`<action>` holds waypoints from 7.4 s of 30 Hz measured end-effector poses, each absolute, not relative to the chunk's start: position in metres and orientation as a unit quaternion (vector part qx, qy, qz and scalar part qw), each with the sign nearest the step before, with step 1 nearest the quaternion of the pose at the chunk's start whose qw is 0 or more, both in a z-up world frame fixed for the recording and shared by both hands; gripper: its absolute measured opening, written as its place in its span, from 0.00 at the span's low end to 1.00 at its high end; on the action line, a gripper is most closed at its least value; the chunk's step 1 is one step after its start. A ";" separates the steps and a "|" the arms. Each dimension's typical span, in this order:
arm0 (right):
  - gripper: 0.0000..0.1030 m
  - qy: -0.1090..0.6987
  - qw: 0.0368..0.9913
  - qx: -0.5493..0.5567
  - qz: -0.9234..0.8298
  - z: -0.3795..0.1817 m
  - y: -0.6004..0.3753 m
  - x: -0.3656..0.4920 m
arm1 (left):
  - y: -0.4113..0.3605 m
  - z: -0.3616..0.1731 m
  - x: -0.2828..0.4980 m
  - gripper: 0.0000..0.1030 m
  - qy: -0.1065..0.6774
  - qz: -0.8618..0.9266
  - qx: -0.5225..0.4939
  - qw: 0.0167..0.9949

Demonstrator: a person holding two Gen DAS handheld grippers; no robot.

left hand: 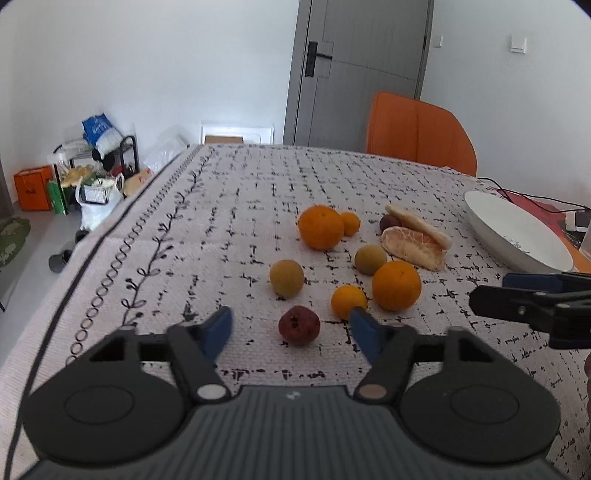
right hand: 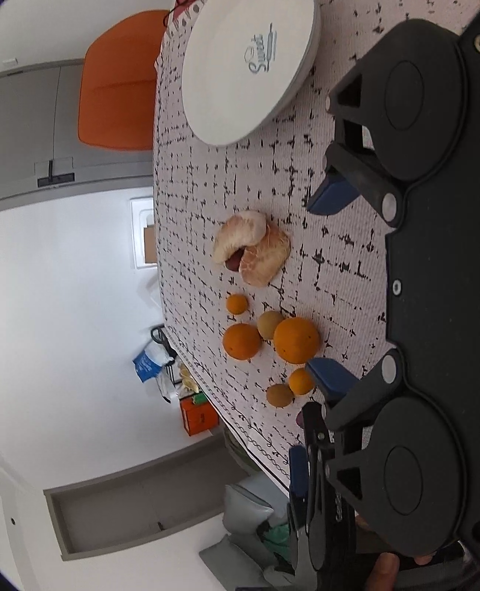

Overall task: Organize fruits
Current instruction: 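Grasp the red plum with the left tool while the right tool grasps a large orange, then carry both fruits over the white bowl and open both tools to drop them, then move both tools back toward the fruit pile and grasp a small orange with the left tool, then grasp the yellow-green fruit with the right tool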

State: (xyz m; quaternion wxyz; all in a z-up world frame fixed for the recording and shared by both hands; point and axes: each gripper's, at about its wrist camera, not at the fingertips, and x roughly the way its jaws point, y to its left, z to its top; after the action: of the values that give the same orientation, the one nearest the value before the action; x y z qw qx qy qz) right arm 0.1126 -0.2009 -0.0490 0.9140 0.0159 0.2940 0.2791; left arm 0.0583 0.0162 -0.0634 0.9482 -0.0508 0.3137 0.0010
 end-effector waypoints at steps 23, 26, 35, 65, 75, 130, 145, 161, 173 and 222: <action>0.48 0.315 0.894 0.005 0.320 -0.064 -0.153 0.139 | 0.026 -0.058 0.055 0.22 0.299 -0.021 -0.053 0.952; 0.34 0.319 0.886 0.013 0.336 -0.067 -0.154 0.142 | 0.024 -0.056 0.058 0.22 0.299 -0.027 -0.053 0.952; 0.33 0.300 0.895 0.042 0.327 -0.056 -0.185 0.132 | 0.006 -0.045 0.067 0.22 0.289 -0.043 -0.038 0.956; 0.33 0.230 0.948 0.094 0.197 -0.033 -0.301 0.123 | -0.099 -0.028 0.110 0.22 0.270 -0.146 0.009 0.952; 0.33 0.226 0.956 0.109 0.152 -0.039 -0.334 0.131 | -0.128 -0.026 0.129 0.22 0.266 -0.169 0.020 0.949; 0.70 0.236 0.956 0.111 0.131 -0.047 -0.332 0.127 | -0.103 -0.022 0.137 0.77 0.264 -0.121 -0.013 0.957; 1.00 0.230 0.956 0.098 0.151 -0.038 -0.293 0.118 | -0.040 -0.012 0.107 0.89 0.247 -0.061 -0.039 0.966; 1.00 0.239 0.950 0.081 0.187 -0.035 -0.256 0.118 | 0.006 -0.013 0.091 0.89 0.253 -0.015 -0.075 0.964; 1.00 0.259 0.940 0.075 0.207 -0.040 -0.241 0.123 | 0.008 -0.028 0.077 0.87 0.261 -0.008 -0.083 0.962; 0.48 0.308 0.907 0.004 0.286 -0.057 -0.153 0.158 | 0.050 -0.040 0.082 0.21 0.273 0.009 -0.117 0.955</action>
State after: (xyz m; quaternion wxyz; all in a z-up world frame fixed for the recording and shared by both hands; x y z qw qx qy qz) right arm 0.1579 -0.1532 -0.0566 0.9074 0.0042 0.3079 0.2859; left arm 0.0816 0.0504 -0.0403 0.9547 -0.1170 0.2733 0.0089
